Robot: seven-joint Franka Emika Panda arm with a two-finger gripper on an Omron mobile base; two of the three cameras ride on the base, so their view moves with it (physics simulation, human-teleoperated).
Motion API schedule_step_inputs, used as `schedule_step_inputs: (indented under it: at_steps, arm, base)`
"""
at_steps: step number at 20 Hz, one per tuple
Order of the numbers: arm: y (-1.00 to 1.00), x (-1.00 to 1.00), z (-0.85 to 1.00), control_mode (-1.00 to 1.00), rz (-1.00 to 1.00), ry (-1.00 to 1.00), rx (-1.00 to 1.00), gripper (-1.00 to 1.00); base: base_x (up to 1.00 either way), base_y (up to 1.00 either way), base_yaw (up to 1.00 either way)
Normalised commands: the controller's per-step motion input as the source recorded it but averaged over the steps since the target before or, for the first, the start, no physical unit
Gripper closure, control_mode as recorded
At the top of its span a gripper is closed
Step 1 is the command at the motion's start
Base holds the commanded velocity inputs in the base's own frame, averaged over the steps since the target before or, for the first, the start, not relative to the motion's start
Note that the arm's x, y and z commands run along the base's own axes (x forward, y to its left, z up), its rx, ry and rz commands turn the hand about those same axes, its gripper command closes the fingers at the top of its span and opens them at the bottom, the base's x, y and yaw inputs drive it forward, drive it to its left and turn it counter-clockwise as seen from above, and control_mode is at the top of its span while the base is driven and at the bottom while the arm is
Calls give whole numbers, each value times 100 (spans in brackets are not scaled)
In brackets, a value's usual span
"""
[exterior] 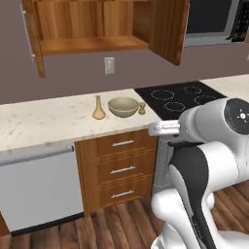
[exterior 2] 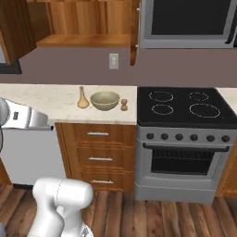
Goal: Retrieve the bottle and the shaker from the cabinet and place them next to the mixing bowl on the counter. Then add garlic from the fridge to the mixing bowl.
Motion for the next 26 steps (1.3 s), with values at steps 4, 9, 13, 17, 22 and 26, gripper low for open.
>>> schedule_step_inputs:
  at_steps: [4,9,13,17,22,26]
  arm:
    - [0,0,0,100,0,0,0,-100]
    - [0,0,0,100,0,0,0,-100]
    - [0,0,0,100,0,0,0,-100]
    - [0,0,0,100,0,0,0,-100]
    - [0,0,0,100,0,0,0,-100]
    - [0,0,0,100,0,0,0,-100]
  base:
    - [-20,-6,11]
    - [-19,-37,42]
    - [-18,-34,53]
    - [-4,-9,66]
    - [0,-5,82]
    - [0,-3,87]
